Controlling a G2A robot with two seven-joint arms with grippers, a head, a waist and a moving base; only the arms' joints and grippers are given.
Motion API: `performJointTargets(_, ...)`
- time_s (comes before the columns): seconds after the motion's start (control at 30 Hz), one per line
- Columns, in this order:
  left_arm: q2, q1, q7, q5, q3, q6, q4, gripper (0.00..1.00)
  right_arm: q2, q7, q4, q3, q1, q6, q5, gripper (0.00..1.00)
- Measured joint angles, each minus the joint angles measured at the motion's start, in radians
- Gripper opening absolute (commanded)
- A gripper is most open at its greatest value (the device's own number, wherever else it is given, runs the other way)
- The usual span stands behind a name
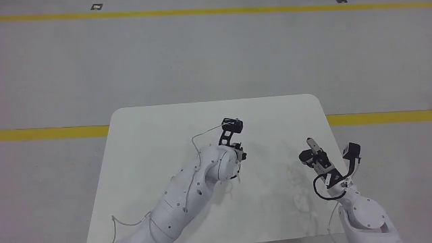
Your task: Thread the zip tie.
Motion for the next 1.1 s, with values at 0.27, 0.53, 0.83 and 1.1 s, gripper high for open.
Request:
performJointTargets(0.27,0.007,0.001,-0.106,0.097,0.051,0.014,-0.095,0.0,0.0,0.0,0.0,0.0,0.0,0.0,0.0,1.0)
performJointTargets(0.53,0.007,-0.001,-0.114,0.109,0.058,0.016,-0.099,0.0,0.0,0.0,0.0,0.0,0.0,0.0,0.0,1.0)
performJointTargets(0.83,0.01,0.0,-0.101,0.177,0.096,-0.017,-0.097,0.0,0.0,0.0,0.0,0.0,0.0,0.0,0.0,1.0)
performJointTargets(1.1,0.019,-0.001,-0.178,0.353,0.157,-0.085,-0.23,0.0,0.0,0.0,0.0,0.0,0.0,0.0,0.0,1.0)
